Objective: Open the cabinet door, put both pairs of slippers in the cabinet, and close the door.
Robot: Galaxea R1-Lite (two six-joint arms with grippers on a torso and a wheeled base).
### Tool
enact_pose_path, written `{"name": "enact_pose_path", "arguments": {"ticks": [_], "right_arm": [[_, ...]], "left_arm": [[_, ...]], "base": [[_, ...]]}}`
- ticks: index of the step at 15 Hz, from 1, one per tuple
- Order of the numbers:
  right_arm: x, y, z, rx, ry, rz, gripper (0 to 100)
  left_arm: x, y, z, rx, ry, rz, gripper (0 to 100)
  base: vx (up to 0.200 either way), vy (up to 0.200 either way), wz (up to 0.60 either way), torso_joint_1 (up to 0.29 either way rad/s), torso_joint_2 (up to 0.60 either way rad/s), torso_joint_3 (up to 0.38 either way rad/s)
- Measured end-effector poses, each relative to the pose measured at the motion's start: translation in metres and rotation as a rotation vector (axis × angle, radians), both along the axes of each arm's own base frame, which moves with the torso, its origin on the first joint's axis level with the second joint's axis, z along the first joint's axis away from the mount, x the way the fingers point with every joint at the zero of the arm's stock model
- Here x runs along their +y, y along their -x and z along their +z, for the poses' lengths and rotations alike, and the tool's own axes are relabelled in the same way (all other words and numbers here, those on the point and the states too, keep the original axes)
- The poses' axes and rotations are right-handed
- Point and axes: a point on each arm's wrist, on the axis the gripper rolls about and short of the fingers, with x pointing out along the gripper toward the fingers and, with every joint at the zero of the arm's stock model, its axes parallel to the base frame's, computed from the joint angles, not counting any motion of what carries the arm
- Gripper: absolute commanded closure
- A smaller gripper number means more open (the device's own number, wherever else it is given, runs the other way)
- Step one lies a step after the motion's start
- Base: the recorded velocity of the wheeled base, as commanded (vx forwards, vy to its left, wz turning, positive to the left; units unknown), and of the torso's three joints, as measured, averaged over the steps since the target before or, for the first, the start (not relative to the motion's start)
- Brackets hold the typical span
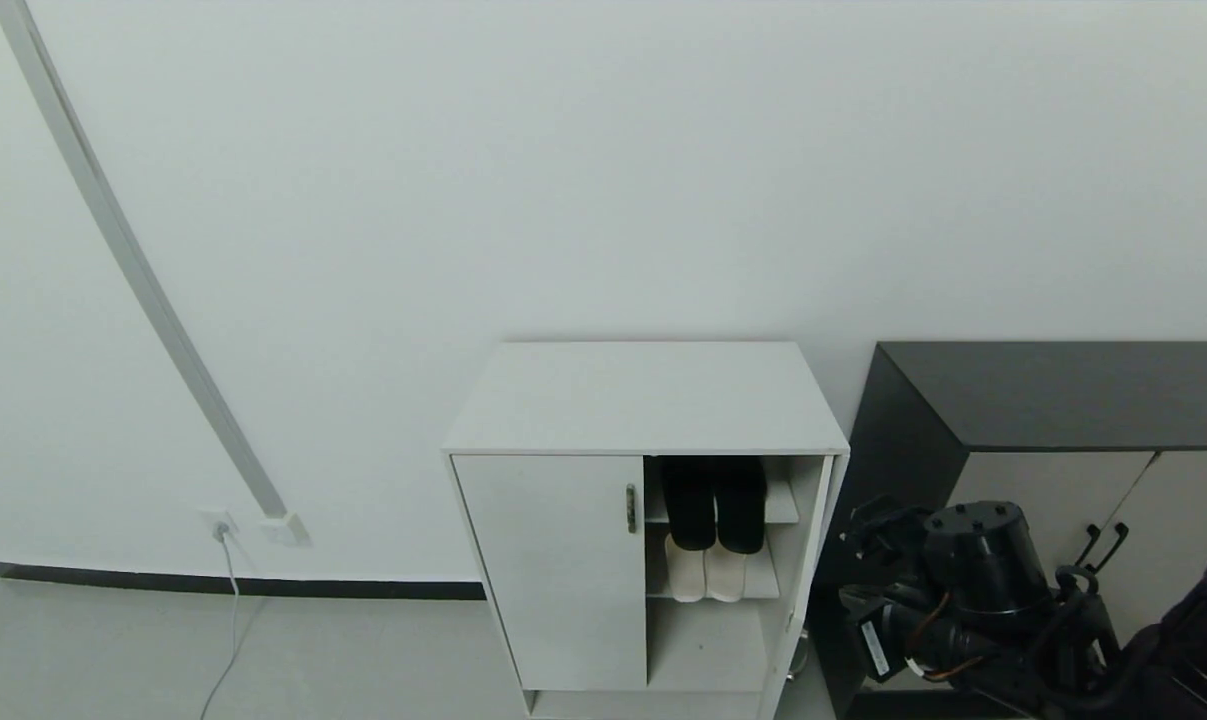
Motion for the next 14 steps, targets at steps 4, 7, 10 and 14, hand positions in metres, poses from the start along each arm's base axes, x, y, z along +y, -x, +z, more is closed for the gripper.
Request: {"name": "enact_pose_path", "arguments": {"ticks": [4, 7, 10, 14], "right_arm": [[0.001, -0.002, -0.009, 0.023, 0.012, -0.002, 100], [0.009, -0.014, -0.023, 0.032, 0.017, -0.002, 100], [0.016, -0.026, -0.034, 0.041, 0.022, -0.002, 100], [0.024, -0.04, -0.039, 0.03, 0.008, -0.005, 100]], "left_arm": [[0.0, 0.0, 0.0, 0.0, 0.001, -0.001, 100], [0.0, 0.0, 0.0, 0.0, 0.001, 0.0, 100], [0.0, 0.0, 0.0, 0.0, 0.003, -0.001, 100], [0.0, 0.0, 0.0, 0.0, 0.003, 0.001, 100]], "base": [[0.0, 0.0, 0.0, 0.0, 0.0, 0.0], [0.0, 0.0, 0.0, 0.0, 0.0, 0.0], [0.0, 0.0, 0.0, 0.0, 0.0, 0.0], [0.0, 0.0, 0.0, 0.0, 0.0, 0.0]]}}
